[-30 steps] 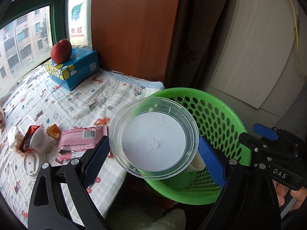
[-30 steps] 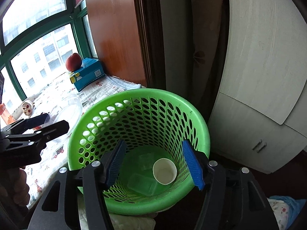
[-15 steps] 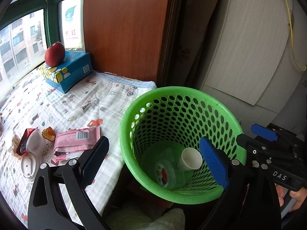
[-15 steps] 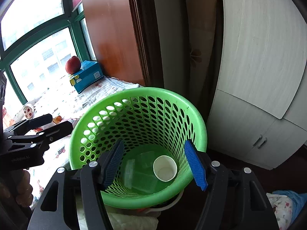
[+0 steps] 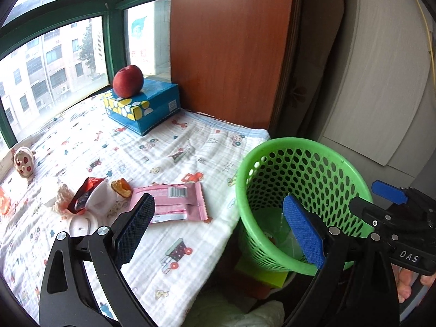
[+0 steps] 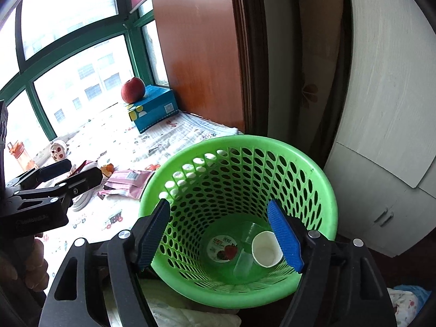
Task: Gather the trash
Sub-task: 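Withdraw both grippers from the basket back over the table, then grasp the white plastic cup lid with the left gripper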
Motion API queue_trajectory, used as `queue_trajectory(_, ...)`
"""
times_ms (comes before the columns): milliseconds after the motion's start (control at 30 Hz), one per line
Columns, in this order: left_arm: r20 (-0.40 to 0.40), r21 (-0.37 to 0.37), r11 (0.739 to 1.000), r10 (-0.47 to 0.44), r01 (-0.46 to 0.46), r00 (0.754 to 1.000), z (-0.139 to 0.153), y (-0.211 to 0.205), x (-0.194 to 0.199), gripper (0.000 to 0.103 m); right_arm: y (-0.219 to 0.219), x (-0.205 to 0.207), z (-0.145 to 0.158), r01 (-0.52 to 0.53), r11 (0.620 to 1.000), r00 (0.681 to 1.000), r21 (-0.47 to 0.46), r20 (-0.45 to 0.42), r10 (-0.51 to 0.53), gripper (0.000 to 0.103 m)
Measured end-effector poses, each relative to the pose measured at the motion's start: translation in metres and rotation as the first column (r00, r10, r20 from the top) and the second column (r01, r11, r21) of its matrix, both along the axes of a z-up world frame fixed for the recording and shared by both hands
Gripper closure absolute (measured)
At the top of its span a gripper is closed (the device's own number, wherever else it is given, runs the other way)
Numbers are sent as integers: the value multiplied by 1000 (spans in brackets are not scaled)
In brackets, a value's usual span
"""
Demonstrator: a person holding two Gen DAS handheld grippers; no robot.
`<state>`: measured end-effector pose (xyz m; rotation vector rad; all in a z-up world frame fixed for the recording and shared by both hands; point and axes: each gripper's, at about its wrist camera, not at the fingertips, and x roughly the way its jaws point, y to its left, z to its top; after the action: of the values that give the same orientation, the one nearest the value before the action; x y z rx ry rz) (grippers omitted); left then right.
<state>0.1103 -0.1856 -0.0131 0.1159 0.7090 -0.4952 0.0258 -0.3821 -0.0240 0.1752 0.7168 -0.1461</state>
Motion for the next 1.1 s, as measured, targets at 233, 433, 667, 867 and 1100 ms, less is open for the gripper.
queue_trajectory(233,16,-4,994,106,-106,994,4,44,7,9,39,20,5,-86,996,996,1,8,86,30)
queue_trajectory(433,19,6,978,206,-207,978,2,92,13,9,72,39,8,-156,988,988,1,12,156,29)
queue_trajectory(667,7,-10,953,303,-303,953,-11,153,19,9,106,56,7,-221,975,975,4,12,220,26)
queue_trajectory(867,-24,-1,938,347,-347,938,-33,184,31,10,125,68,-3,-254,967,967,12,-7,254,25)
queue_trajectory(1100,-116,6,941,337,-339,934,-67,191,52,14,136,80,-14,-273,962,961,24,-29,274,24)
